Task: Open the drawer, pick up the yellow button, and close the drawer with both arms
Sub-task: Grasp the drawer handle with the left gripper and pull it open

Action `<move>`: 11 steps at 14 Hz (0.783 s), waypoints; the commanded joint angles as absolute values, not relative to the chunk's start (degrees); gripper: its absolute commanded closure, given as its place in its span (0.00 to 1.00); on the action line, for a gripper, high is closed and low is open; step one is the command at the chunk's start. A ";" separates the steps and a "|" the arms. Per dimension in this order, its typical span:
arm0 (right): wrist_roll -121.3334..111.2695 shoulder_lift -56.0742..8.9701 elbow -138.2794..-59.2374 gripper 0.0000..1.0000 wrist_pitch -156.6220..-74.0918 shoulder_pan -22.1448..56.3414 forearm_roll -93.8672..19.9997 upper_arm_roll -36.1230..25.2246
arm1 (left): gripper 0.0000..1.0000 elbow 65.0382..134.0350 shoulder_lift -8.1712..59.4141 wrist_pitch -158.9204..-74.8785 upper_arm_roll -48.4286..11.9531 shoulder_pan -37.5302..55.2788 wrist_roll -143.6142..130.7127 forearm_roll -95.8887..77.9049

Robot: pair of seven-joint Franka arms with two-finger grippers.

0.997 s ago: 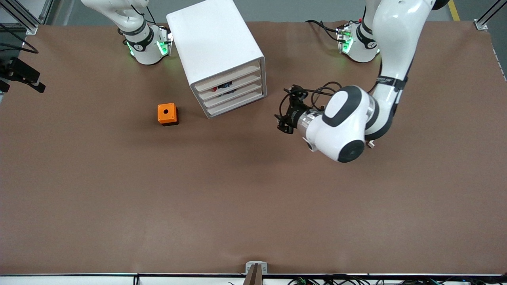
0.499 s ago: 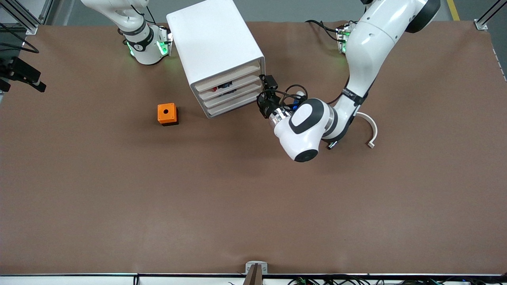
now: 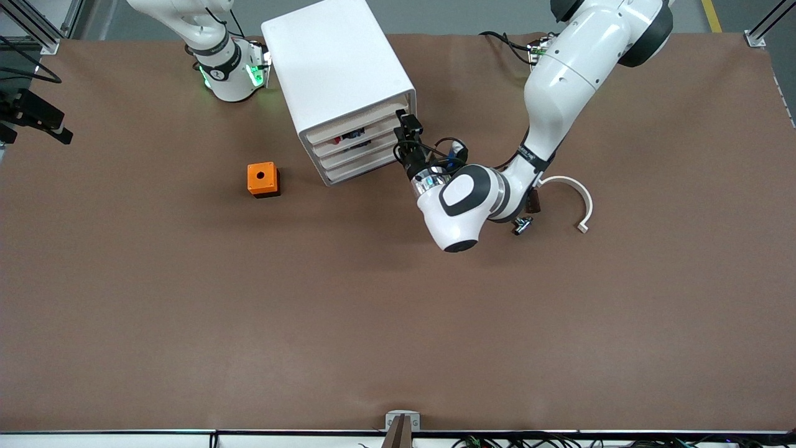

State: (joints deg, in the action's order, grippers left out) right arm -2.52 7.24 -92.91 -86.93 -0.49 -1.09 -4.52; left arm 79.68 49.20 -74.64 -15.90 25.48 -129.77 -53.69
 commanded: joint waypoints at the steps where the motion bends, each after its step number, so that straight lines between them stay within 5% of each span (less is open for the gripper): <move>1: -2.99 8.53 -93.96 0.00 -86.84 -0.44 -0.88 -4.66 | 0.44 79.10 50.27 -73.74 -15.82 27.68 -132.10 -55.37; 11: -2.28 7.91 -93.17 0.00 -85.52 -0.70 -0.97 -5.36 | 0.88 79.72 50.45 -73.74 -15.73 29.71 -136.22 -57.39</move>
State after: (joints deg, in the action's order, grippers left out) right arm -2.49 7.24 -92.90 -86.50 -0.55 -1.07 -5.10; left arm 79.86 50.38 -74.61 -15.83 29.94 -134.21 -56.10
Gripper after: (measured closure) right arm 0.000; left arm 0.828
